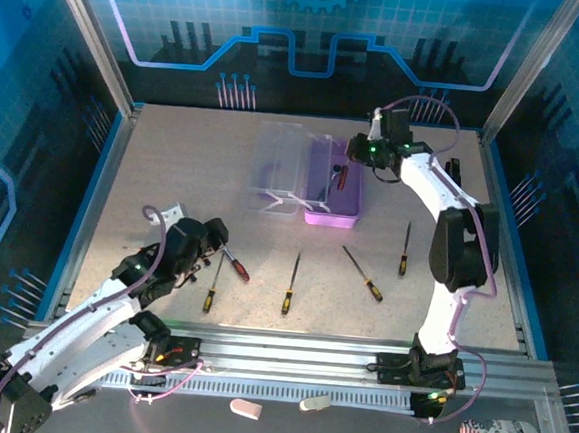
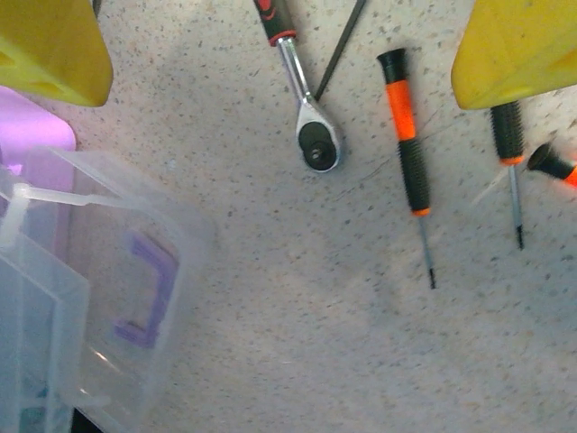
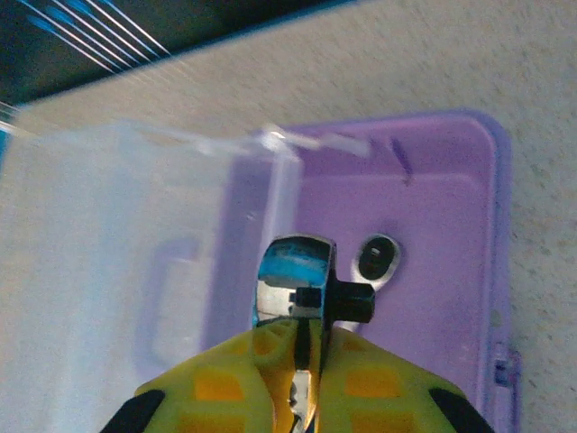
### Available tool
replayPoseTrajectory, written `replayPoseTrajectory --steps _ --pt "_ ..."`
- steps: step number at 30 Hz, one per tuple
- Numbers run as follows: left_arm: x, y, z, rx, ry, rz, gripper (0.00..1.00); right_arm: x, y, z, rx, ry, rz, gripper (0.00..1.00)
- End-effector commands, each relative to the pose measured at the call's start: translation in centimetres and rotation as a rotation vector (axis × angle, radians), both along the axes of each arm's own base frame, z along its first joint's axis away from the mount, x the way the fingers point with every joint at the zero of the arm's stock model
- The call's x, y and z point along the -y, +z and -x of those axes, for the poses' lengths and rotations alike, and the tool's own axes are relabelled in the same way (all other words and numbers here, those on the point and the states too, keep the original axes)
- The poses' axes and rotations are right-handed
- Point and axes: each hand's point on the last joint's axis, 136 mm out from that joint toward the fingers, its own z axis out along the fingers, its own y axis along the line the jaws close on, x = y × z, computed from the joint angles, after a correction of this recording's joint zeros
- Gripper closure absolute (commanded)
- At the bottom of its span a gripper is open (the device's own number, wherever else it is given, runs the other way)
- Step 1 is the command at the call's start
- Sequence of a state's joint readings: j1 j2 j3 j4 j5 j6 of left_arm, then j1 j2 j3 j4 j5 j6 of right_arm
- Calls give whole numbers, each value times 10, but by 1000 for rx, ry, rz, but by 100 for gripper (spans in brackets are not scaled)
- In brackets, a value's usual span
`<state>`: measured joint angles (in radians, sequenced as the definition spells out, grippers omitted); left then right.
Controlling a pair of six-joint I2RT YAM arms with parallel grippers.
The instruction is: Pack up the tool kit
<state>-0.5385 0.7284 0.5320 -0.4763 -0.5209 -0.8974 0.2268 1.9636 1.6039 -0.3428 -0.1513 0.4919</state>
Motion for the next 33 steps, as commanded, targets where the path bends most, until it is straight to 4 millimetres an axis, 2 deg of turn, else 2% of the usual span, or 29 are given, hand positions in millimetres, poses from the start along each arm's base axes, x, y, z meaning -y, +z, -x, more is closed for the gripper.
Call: replayPoseTrajectory --steps 1,6,11,16,21,33 --pt "-18 -19 14 -15 134 70 3 -7 -23 4 -55 1 111 94" --pt "-17 -10 12 48 132 111 3 -12 -57 3 -106 -3 155 94" --pt "-16 -7 9 54 126 111 3 -13 -79 0 -140 0 171 94" --pt "-11 -5 6 49 110 111 3 -6 -88 -7 -153 -16 198 92" --pt "-3 -3 4 45 63 114 1 -6 -98 -12 -187 -9 205 86" --pt "4 -1 5 34 13 120 1 -5 -108 -17 -236 -19 155 79"
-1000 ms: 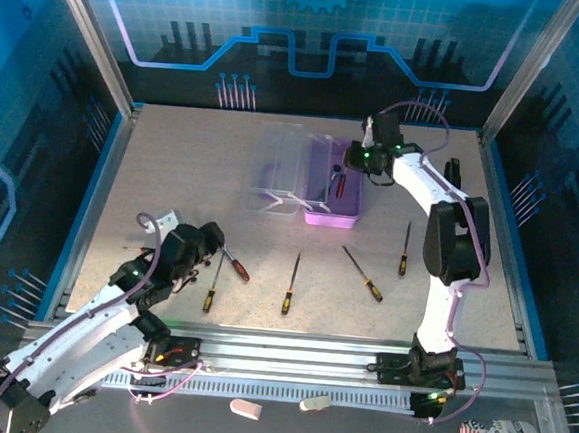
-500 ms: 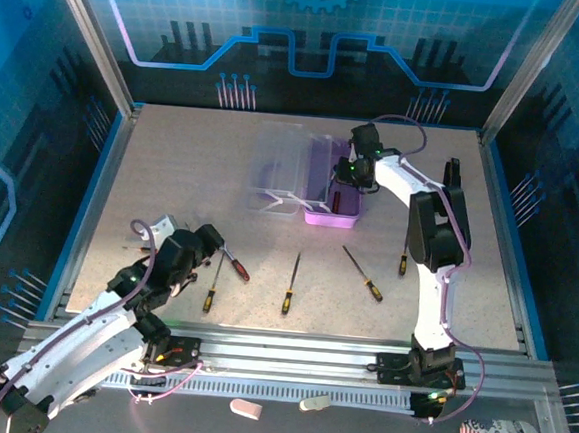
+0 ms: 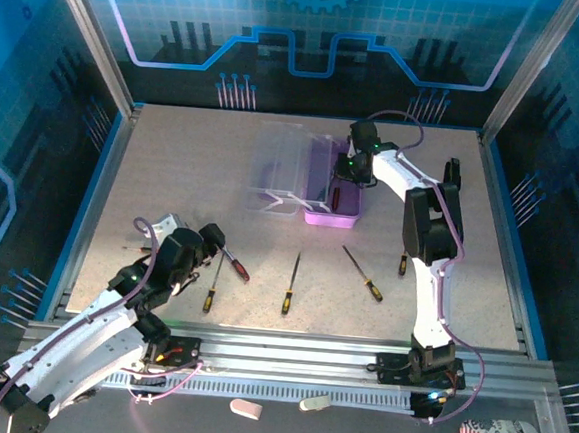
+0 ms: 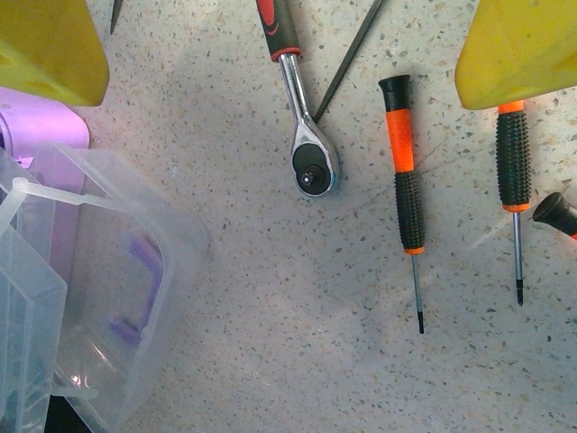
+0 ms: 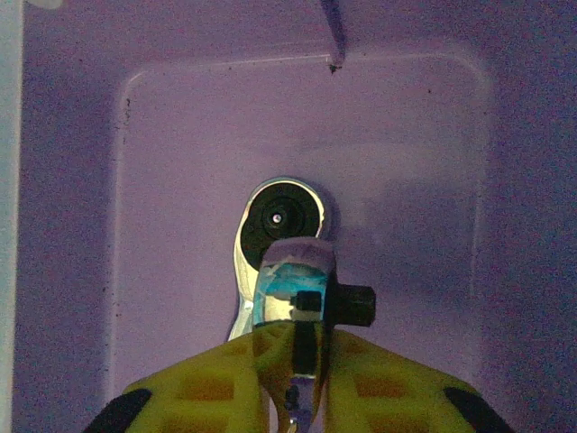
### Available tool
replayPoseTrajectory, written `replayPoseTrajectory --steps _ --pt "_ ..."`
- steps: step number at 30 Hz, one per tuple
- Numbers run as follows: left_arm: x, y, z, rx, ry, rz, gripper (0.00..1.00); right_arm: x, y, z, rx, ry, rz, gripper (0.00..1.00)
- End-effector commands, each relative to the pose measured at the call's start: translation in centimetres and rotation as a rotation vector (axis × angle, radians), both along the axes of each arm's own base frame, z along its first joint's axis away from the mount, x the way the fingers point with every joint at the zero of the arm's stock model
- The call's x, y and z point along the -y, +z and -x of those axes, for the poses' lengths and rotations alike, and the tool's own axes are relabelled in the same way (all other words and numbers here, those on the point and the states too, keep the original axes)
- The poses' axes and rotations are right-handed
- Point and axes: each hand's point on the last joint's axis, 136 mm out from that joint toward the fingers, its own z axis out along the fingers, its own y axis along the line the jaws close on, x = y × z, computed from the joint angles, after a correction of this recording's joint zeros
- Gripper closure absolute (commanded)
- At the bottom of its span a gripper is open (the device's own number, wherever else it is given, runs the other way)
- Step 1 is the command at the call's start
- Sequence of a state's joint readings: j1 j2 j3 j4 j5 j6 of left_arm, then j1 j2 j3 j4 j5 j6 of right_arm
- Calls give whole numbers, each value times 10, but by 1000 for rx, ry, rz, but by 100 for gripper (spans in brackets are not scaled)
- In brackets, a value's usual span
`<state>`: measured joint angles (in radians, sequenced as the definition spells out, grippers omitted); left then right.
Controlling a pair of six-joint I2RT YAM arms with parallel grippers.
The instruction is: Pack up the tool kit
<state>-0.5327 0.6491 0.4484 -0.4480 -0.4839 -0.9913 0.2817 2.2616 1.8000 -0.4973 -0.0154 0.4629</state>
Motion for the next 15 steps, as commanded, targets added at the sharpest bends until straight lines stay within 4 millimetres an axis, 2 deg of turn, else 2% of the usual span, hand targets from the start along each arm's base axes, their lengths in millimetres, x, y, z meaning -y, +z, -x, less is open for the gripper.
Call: replayPoseTrajectory --steps 1,5,9,11,15 --pt "5 14 -4 26 -26 12 1 6 -1 -5 -25 -19 -33 78" --pt "6 16 -4 22 -30 14 1 8 3 -6 -26 -24 -47 76" --pt "12 18 -4 6 -58 28 1 11 15 -7 -9 -34 -56 72" --pt "17 19 -5 -13 -78 28 1 10 27 -7 11 -30 -68 70" --pt "23 16 -7 -72 -111 6 1 14 64 -7 85 -42 -66 67"
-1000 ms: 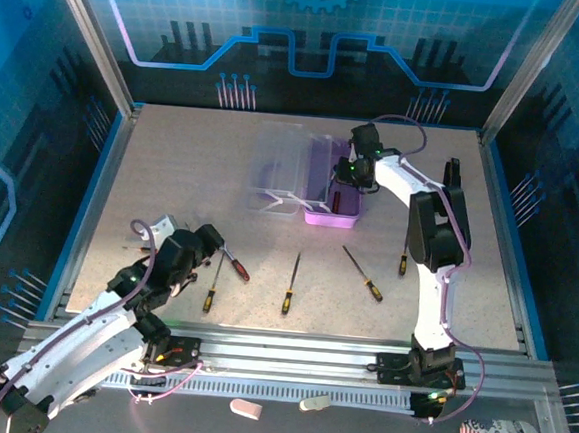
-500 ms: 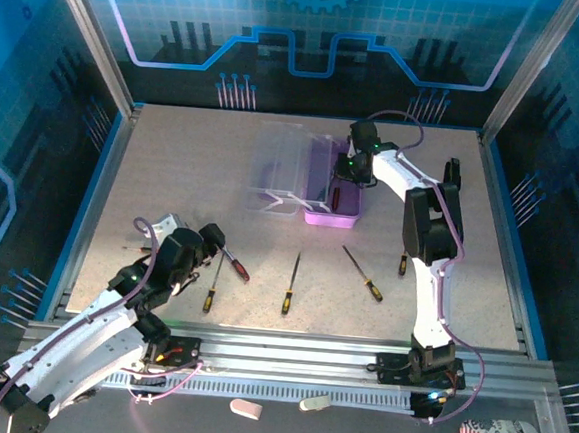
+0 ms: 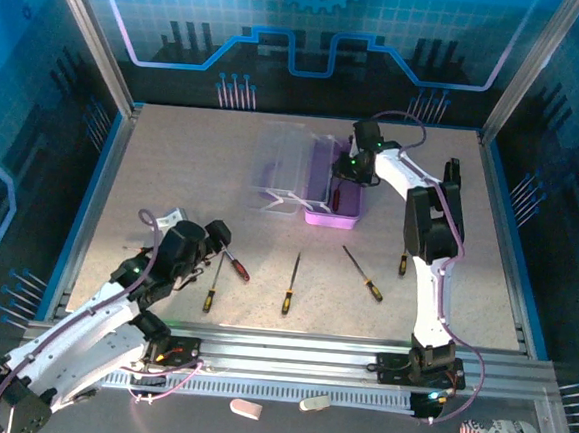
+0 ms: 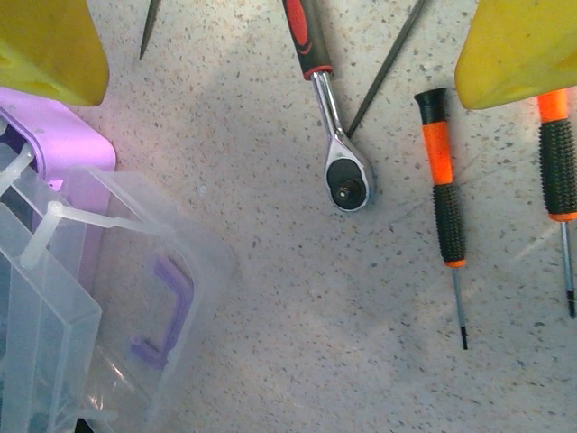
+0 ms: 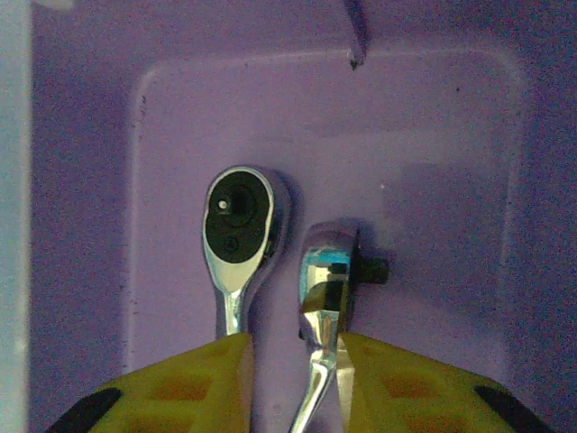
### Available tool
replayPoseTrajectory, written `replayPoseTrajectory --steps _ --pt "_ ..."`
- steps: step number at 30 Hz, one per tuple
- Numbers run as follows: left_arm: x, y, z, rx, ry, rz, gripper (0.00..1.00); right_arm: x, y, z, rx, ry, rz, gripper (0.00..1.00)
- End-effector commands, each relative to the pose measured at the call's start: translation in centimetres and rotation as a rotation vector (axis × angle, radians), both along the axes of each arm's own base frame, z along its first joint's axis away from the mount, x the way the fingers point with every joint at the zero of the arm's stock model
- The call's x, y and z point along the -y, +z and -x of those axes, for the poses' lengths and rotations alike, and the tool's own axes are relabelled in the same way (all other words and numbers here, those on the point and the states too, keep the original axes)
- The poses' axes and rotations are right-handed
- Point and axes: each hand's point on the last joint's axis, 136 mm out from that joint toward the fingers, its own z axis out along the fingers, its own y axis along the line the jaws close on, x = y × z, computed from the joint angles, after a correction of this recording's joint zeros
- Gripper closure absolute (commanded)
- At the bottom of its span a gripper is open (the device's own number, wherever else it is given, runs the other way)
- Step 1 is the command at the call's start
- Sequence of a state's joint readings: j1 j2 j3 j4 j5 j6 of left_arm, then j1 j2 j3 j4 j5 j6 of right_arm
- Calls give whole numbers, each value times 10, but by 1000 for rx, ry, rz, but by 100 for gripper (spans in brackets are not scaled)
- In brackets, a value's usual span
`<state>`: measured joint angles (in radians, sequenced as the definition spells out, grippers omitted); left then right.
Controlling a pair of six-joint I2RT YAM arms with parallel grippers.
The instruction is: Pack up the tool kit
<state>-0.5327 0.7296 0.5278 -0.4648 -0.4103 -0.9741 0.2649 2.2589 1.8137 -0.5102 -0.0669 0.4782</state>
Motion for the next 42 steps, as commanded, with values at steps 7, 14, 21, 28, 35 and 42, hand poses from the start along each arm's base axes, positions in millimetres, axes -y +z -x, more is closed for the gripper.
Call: replayPoseTrajectory --steps 7,14,21,28,35,42 --pt "14 -7 1 -132 -92 -47 9 20 124 10 236 -38 -37 65" --pt "24 -38 7 -238 -126 -42 27 -11 159 84 360 61 -149 65" --pt "51 -66 1 -371 -211 -94 34 -24 128 153 369 155 -129 65" --pt "65 -90 -16 -455 -209 -151 40 -7 80 178 308 133 -95 67" --pt "70 -103 -16 -547 -190 -190 49 -4 71 182 290 115 -148 70" --pt "68 -103 -5 -558 -181 -242 52 -4 68 182 290 100 -156 71"
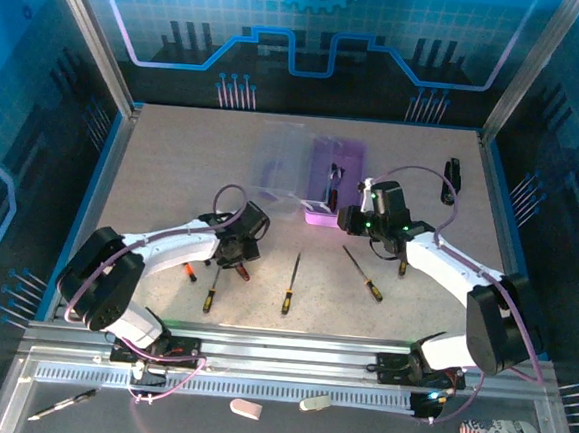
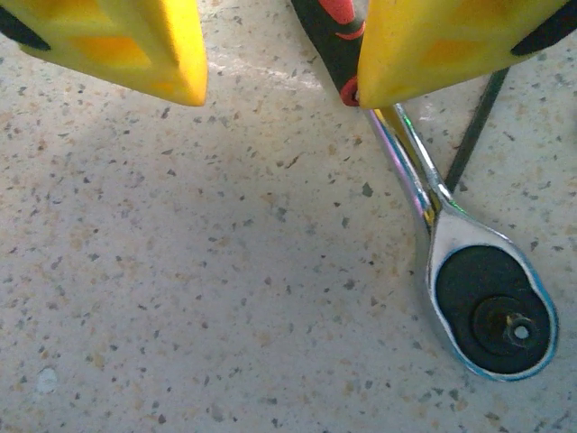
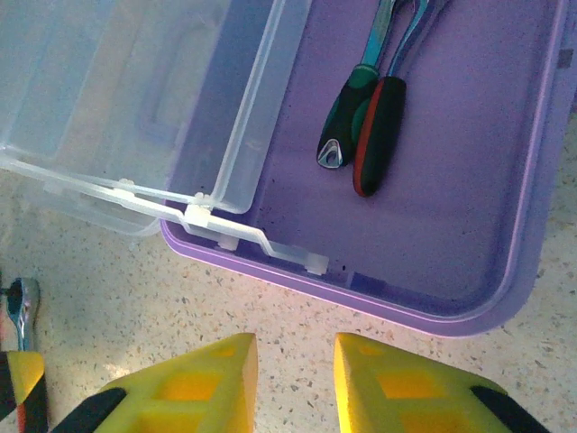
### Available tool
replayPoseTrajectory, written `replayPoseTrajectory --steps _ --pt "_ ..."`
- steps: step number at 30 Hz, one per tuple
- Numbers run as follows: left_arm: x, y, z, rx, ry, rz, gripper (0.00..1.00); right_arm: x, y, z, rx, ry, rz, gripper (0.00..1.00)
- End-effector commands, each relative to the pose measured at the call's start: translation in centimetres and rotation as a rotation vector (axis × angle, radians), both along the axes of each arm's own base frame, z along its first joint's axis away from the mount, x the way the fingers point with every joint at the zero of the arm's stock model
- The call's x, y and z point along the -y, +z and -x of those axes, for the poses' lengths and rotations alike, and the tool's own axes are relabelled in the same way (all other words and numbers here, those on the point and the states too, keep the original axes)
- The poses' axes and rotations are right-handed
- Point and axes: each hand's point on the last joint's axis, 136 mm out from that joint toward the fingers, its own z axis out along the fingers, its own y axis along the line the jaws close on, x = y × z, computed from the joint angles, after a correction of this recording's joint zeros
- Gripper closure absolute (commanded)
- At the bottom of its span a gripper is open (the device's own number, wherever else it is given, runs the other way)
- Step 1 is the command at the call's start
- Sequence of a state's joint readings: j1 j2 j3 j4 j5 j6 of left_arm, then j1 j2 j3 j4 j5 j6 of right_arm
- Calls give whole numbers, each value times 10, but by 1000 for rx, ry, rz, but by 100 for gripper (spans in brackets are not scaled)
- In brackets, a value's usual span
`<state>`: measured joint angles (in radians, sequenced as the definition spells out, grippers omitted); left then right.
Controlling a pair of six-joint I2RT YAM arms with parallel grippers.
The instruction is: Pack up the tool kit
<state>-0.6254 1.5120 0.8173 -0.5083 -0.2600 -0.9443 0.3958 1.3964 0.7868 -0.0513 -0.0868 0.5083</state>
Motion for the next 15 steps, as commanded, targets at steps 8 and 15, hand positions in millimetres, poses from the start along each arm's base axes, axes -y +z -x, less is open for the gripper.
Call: replayPoseTrajectory --steps 8,15 --pt "-12 25 21 -6 -10 -77 50 2 3 -3 23 -22 -31 71" --pt "-5 8 30 -67 -56 -62 49 2 -5 -5 11 -23 -27 71"
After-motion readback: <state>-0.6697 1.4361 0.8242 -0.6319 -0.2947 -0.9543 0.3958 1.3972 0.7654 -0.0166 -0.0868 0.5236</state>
